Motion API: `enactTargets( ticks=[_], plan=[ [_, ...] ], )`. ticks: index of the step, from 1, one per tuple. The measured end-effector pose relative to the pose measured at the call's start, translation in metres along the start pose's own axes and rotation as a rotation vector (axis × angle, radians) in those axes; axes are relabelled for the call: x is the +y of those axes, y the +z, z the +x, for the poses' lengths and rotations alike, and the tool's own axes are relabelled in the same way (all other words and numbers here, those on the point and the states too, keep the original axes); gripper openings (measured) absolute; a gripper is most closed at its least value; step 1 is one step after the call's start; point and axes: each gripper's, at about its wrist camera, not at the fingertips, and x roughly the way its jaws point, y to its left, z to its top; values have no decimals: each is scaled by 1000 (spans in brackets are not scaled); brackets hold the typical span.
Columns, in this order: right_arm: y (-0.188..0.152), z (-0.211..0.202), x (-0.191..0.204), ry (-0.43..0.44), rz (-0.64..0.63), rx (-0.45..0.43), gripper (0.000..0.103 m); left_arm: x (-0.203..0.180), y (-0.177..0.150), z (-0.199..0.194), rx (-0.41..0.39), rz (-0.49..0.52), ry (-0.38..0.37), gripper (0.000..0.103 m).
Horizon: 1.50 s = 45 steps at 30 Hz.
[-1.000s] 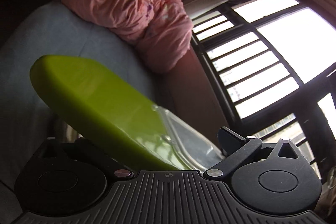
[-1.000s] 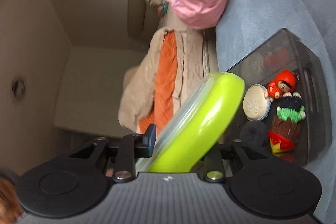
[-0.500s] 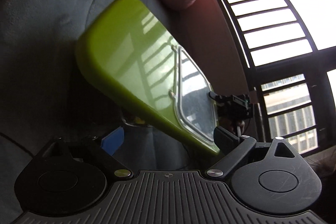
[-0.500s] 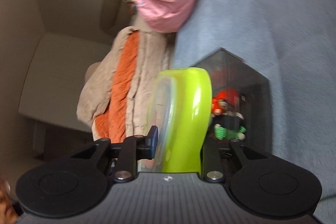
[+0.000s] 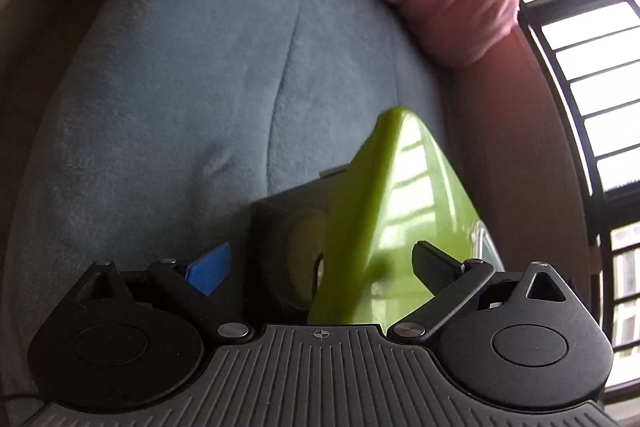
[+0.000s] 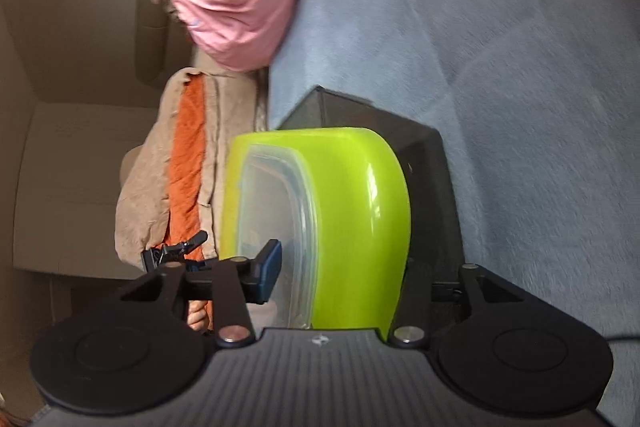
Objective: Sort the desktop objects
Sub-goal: 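Carry the green lid over the box with the right tool while the left tool steadies it, then lower the green lid onto the box rim with both tools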
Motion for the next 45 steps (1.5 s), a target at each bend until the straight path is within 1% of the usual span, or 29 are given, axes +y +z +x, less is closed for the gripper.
enactTargets(
  ticks=[2, 3, 5, 6, 9, 12, 13, 14, 16, 18, 19, 20, 21, 22, 24, 27, 30, 31, 33, 34, 35, 38, 41, 44, 45],
  plan=[
    [0, 3, 1, -31, -10, 17, 57, -14, -6, 7, 24, 40, -8, 100],
    [0, 3, 2, -41, -14, 26, 58, -22, -8, 10, 26, 58, 4, 100],
    [1, 3, 3, -50, -14, 42, 59, -35, -13, 13, 19, 97, 51, 99],
    [1, 3, 0, -39, 7, 46, 59, -42, -15, 15, 12, 121, 77, 99],
    [-2, 1, -14, 7, 93, 57, 56, -58, -23, 14, 2, 186, 113, 97],
    [-10, 0, -28, 72, 154, 73, 54, -60, -24, 11, -9, 171, 120, 95],
    [-14, 0, -30, 89, 147, 72, 54, -59, -23, 10, -16, 162, 118, 94],
    [-19, -1, -32, 104, 130, 68, 50, -57, -22, 6, -23, 151, 114, 92],
    [-28, -2, -34, 134, 98, 61, 50, -52, -20, 4, -31, 134, 111, 92],
    [-36, -2, -34, 95, 79, 20, 51, -50, -19, 4, -37, 126, 109, 92],
    [-40, -2, -33, 69, 70, -4, 61, -50, -18, 4, -39, 124, 111, 92],
    [-44, -2, -33, 43, 61, -27, 77, -50, -18, 4, -40, 126, 113, 92],
    [-49, -5, -26, -3, 1, -53, 81, -51, -18, 3, -42, 130, 117, 92],
    [-55, -10, -21, -28, -45, -72, 80, -50, -18, 3, -44, 128, 116, 92],
    [-69, -21, -14, -52, -107, -106, 80, -48, -16, 4, -45, 116, 111, 92],
    [-92, -38, -22, -54, -56, -167, 80, -47, -15, 5, -50, 107, 109, 92],
    [-105, -50, -32, -38, -5, -245, 74, -50, -17, 5, -60, 113, 110, 91],
    [-103, -51, -33, -28, 6, -260, 73, -49, -18, 4, -67, 111, 107, 91],
    [-92, -47, -31, -16, 12, -259, 68, -47, -21, 0, -74, 82, 103, 87],
    [-85, -45, -24, -29, -8, -254, 60, -46, -22, -2, -77, 65, 100, 87],
    [-77, -43, -14, -50, -37, -248, 52, -45, -25, -7, -80, 54, 98, 84],
    [-52, -38, 15, -114, -129, -233, 52, -43, -36, -23, -90, 34, 93, 80],
    [-26, -35, 49, -174, -223, -229, 52, -38, -50, -34, -93, 16, 85, 79],
    [-2, -26, 75, -220, -280, -204, 53, -33, -64, -45, -95, -2, 77, 76],
    [3, -21, 82, -253, -300, -197, 53, -31, -68, -47, -93, -7, 77, 74]
  ],
)
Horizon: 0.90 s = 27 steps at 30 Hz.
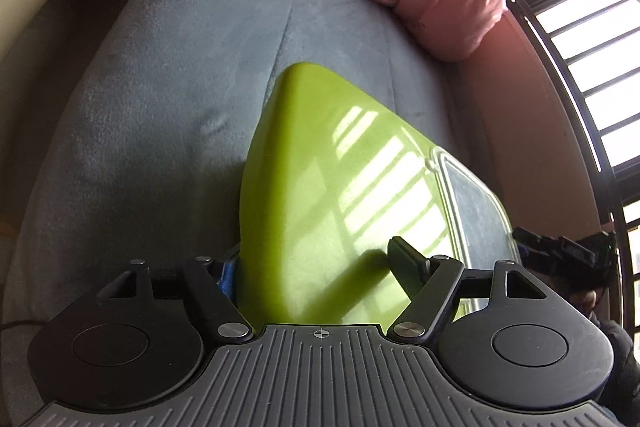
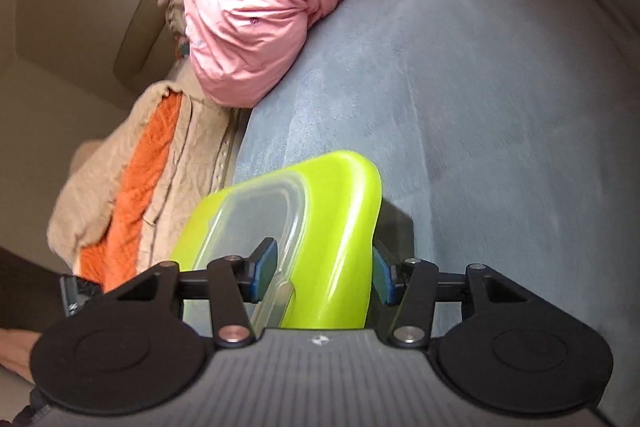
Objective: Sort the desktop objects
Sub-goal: 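Lower the green lid onto the box rim with both tools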
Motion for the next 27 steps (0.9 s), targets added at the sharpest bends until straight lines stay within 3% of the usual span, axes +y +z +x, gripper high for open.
enactTargets(
  ticks=[1, 4, 5, 7, 8, 9, 10, 13, 17, 22, 27],
  plan=[
    [3, 6, 8, -48, -57, 8, 53, 3, -3, 0, 7, -5, 4, 73],
    [3, 27, 33, -206, -303, 22, 31, 14, -12, 1, 37, -35, 9, 70],
    [0, 32, 40, -237, -369, 20, 32, 17, -12, -1, 30, -46, 3, 70],
    [-5, 27, 43, -214, -346, 15, 40, 23, -8, -11, -9, -66, -17, 75],
    [-7, 23, 44, -196, -322, 13, 52, 26, -5, -16, -28, -77, -28, 84],
    [-10, 18, 43, -172, -296, 13, 56, 29, -3, -20, -47, -87, -38, 94],
    [-13, 12, 40, -145, -270, 14, 58, 30, 1, -21, -54, -87, -29, 94],
    [-19, 8, 33, -103, -217, 22, 58, 26, 18, -6, -30, -59, 27, 94],
    [-24, 19, 24, -94, -180, 31, 60, 11, 31, 18, 4, -28, 46, 90],
    [-29, 23, 18, -95, -179, 8, 58, -18, 34, 36, 11, 86, 147, 96],
    [-29, 12, 18, -107, -235, -44, 42, -24, 38, 37, -16, 96, 165, 96]
  ],
)
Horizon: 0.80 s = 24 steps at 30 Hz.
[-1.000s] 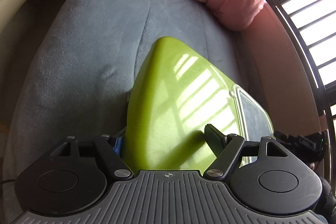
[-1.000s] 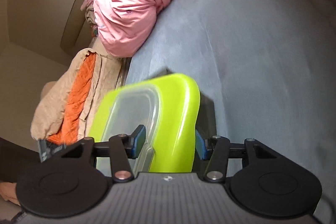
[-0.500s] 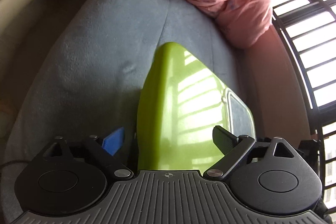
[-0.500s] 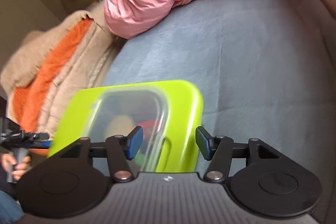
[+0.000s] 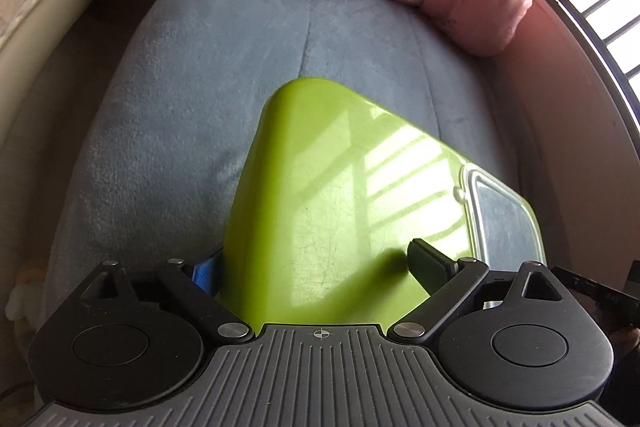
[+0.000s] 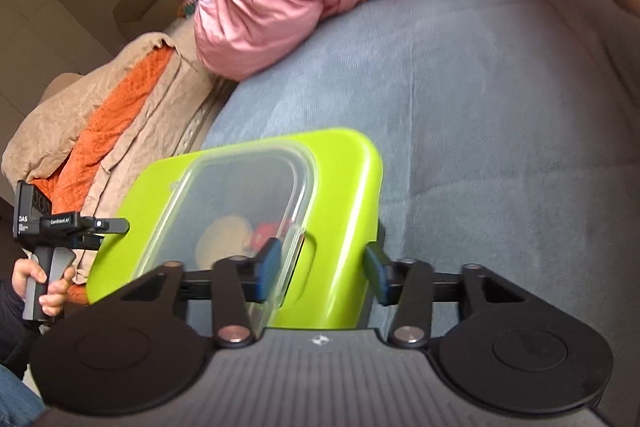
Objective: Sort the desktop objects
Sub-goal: 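Lower the green lid onto the box rim with both tools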
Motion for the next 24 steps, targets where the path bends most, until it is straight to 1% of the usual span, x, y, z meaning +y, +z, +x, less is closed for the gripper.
enactTargets(
  ticks=[3, 5, 7, 9, 10, 11, 12, 14, 16, 19, 21, 22, 23, 24],
  plan=[
    [0, 1, 0, -5, -10, -10, 42, 3, -5, 2, 11, -19, 0, 99],
    [1, 2, -2, 0, 0, -16, 43, 3, -6, 1, 15, -28, 1, 99],
    [2, 3, -1, -6, 4, -12, 43, 2, -4, -2, 39, -41, 7, 97],
    [3, 1, 4, -25, -7, 4, 42, 2, -2, -13, 57, -49, 30, 91],
    [5, 0, 8, -40, -23, 19, 41, 0, -1, -23, 54, -43, 58, 84],
    [6, -5, 14, -54, -49, 34, 41, -4, 1, -36, 44, -30, 82, 84],
    [8, -9, 21, -67, -78, 48, 41, -9, 2, -49, 32, -15, 99, 86],
    [9, -21, 36, -100, -118, 77, 41, -25, 2, -75, 12, 11, 105, 90],
    [9, -30, 50, -134, -135, 108, 42, -45, -1, -96, 1, 32, 127, 93],
    [5, -45, 67, -159, -120, 127, 43, -80, -11, -110, 24, 90, 183, 93],
    [2, -53, 76, -131, -103, 131, 56, -93, -19, -109, 68, 116, 189, 93],
    [0, -54, 78, -115, -93, 145, 69, -92, -21, -109, 70, 122, 180, 93],
    [-3, -54, 79, -98, -83, 162, 72, -89, -21, -109, 62, 125, 171, 93],
    [-5, -54, 78, -85, -82, 172, 72, -82, -20, -108, 40, 121, 165, 94]
  ],
)
